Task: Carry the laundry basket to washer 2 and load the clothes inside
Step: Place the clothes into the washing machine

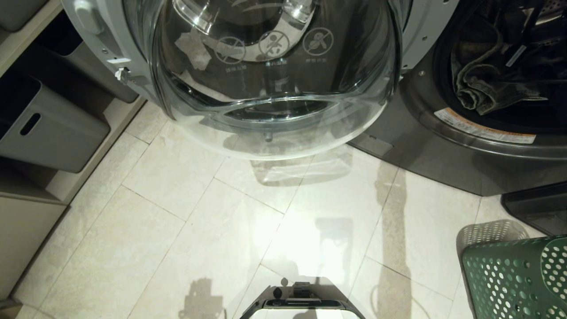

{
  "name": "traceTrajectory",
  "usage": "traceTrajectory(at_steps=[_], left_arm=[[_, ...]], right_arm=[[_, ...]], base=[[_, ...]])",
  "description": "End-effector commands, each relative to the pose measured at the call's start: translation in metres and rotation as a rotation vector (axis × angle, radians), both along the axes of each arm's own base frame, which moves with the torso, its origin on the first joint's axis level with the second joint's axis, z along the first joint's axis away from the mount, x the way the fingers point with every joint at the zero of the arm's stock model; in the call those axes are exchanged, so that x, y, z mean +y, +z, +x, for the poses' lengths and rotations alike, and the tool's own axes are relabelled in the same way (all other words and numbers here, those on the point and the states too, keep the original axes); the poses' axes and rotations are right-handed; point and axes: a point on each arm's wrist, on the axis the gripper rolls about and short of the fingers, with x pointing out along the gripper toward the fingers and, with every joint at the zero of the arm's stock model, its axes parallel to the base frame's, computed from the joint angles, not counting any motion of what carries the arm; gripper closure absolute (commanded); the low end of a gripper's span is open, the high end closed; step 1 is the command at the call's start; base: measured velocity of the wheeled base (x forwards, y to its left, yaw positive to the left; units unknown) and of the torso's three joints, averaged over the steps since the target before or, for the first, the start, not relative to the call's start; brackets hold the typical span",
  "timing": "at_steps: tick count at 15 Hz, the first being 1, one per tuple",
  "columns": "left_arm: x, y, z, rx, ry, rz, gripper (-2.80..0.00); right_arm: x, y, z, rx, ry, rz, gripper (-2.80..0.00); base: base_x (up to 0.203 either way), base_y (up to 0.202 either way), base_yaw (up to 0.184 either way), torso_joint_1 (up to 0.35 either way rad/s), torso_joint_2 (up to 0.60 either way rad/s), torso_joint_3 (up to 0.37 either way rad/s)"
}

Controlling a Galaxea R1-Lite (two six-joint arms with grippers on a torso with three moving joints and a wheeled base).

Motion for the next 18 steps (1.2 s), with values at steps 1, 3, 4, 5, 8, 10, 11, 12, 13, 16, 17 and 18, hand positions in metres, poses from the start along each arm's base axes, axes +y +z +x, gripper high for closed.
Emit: traceTrajectory(at_steps=[1,3,4,5,8,10,11,12,13,16,17,18], left_arm=[[0.0,-0.001,0.0,0.0,-0.001,-0.001,0.0],[0.0,-0.001,0.0,0.0,0.0,0.001,0.0],[0.0,-0.001,0.0,0.0,-0.001,0.0,0.0],[0.0,-0.001,0.0,0.0,0.0,0.001,0.0],[0.0,-0.001,0.0,0.0,-0.001,-0.001,0.0],[0.0,-0.001,0.0,0.0,0.0,-0.001,0.0],[0.0,-0.001,0.0,0.0,0.001,0.0,0.0],[0.0,-0.001,0.0,0.0,0.001,0.001,0.0],[0.0,-0.001,0.0,0.0,-0.001,-0.001,0.0],[0.0,-0.001,0.0,0.0,-0.001,-0.001,0.0],[0.0,-0.001,0.0,0.0,-0.001,-0.001,0.0],[0.0,-0.001,0.0,0.0,-0.001,-0.001,0.0]], right_arm=[[0.001,0.007,-0.008,-0.008,-0.002,0.001,-2.8],[0.001,0.007,-0.013,0.009,-0.005,0.006,-2.8],[0.001,0.006,-0.018,0.023,-0.008,0.01,-2.8],[0.001,0.0,-0.023,0.055,-0.01,0.019,-2.8],[0.005,-0.026,-0.044,0.172,0.017,0.062,-2.8],[0.008,-0.038,-0.054,0.22,0.038,0.096,-2.8],[0.008,-0.042,-0.055,0.232,0.045,0.135,-2.8],[0.008,-0.045,-0.055,0.249,0.049,0.178,-2.8],[0.008,-0.046,-0.056,0.263,0.053,0.222,-2.8],[0.01,-0.044,-0.06,0.288,0.054,0.255,-2.8],[0.011,-0.046,-0.062,0.302,0.057,0.254,-2.8],[0.015,-0.047,-0.062,0.317,0.068,0.255,0.0]], base=[[0.0,0.0,0.0,0.0,0.0,0.0],[0.0,0.0,0.0,0.0,0.0,0.0],[0.0,0.0,0.0,0.0,0.0,0.0],[0.0,0.0,0.0,0.0,0.0,0.0],[0.0,0.0,0.0,0.0,0.0,0.0],[0.0,0.0,0.0,0.0,0.0,0.0],[0.0,0.0,0.0,0.0,0.0,0.0],[0.0,0.0,0.0,0.0,0.0,0.0],[0.0,0.0,0.0,0.0,0.0,0.0],[0.0,0.0,0.0,0.0,0.0,0.0],[0.0,0.0,0.0,0.0,0.0,0.0],[0.0,0.0,0.0,0.0,0.0,0.0]])
